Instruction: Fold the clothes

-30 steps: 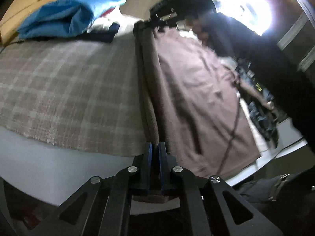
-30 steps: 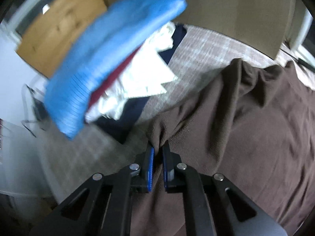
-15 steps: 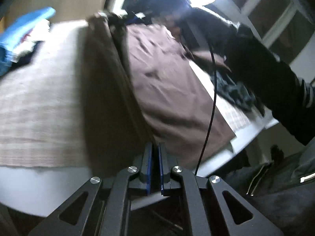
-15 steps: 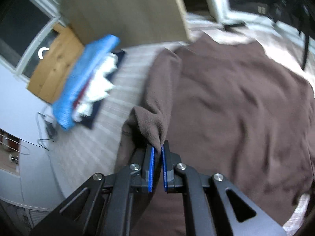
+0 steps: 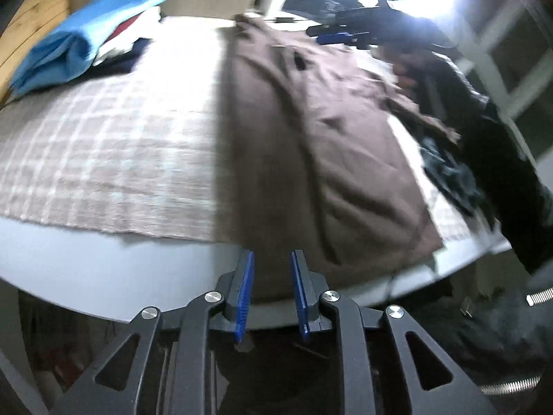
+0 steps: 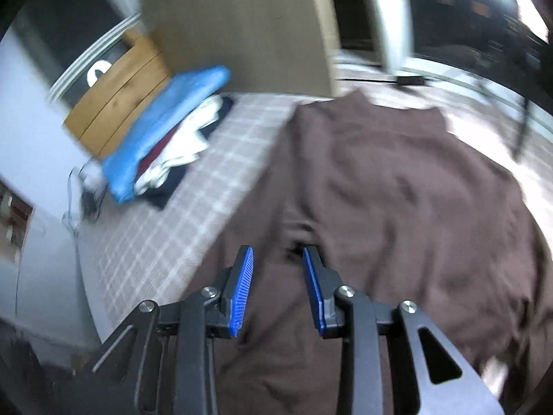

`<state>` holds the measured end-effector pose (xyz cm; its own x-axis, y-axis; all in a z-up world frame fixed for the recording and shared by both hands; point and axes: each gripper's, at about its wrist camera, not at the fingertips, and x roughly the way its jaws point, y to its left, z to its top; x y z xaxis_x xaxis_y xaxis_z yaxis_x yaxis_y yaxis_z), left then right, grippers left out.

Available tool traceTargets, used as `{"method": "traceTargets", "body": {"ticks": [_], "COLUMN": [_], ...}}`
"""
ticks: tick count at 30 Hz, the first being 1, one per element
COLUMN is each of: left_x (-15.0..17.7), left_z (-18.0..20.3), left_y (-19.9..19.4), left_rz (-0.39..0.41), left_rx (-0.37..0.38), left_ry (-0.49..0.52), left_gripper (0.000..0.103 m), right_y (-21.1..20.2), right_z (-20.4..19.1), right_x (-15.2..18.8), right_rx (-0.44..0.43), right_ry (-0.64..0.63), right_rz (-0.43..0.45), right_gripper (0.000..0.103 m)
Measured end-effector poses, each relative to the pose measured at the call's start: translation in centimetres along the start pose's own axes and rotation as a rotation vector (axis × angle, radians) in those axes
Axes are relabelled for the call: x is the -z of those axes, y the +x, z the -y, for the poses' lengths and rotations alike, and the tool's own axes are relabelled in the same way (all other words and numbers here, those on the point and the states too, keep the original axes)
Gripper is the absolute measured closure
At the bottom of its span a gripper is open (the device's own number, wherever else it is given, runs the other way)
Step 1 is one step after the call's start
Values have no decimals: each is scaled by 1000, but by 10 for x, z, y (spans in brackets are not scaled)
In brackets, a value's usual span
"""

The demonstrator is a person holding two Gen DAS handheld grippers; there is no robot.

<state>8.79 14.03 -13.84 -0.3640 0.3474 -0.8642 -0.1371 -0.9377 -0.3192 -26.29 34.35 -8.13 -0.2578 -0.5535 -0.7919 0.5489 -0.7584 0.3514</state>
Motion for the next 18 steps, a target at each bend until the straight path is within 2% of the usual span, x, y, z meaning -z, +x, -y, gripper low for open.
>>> {"method": "traceTargets", "body": {"ticks": [2, 4, 7, 9, 13, 14, 16, 18], "left_x": [-4, -7, -3, 2, 1, -3, -12, -19], "left_z": [-1, 1, 2, 3, 10, 15, 26, 39], "left_y": [9, 18, 41, 46, 23, 16, 8, 14], "left_rz": [7, 13, -49, -73, -61, -43, -3, 5], "left_rx": [22, 64, 22, -14, -68, -65, -27, 1], "left_ry": [-10, -13, 4, 29, 69, 81, 108, 147], "left_gripper": [83, 82, 81, 81, 80, 78, 66, 65], "right_y": [24, 54, 78, 52, 1, -21, -59, -80], "right_z": [-17, -23, -16, -8, 6, 13, 28, 40], "right_x": [0, 1, 7, 8, 12, 15, 28, 52], "right_rx": [-4, 37, 100, 70, 11, 0, 2, 42], "right_ry": [-53, -93, -116, -88, -31, -14, 28, 54], "right_rz": [-39, -90, -154, -116, -37, -3, 51, 66], "right_gripper": [73, 73, 76, 76, 74, 71, 64, 64]}}
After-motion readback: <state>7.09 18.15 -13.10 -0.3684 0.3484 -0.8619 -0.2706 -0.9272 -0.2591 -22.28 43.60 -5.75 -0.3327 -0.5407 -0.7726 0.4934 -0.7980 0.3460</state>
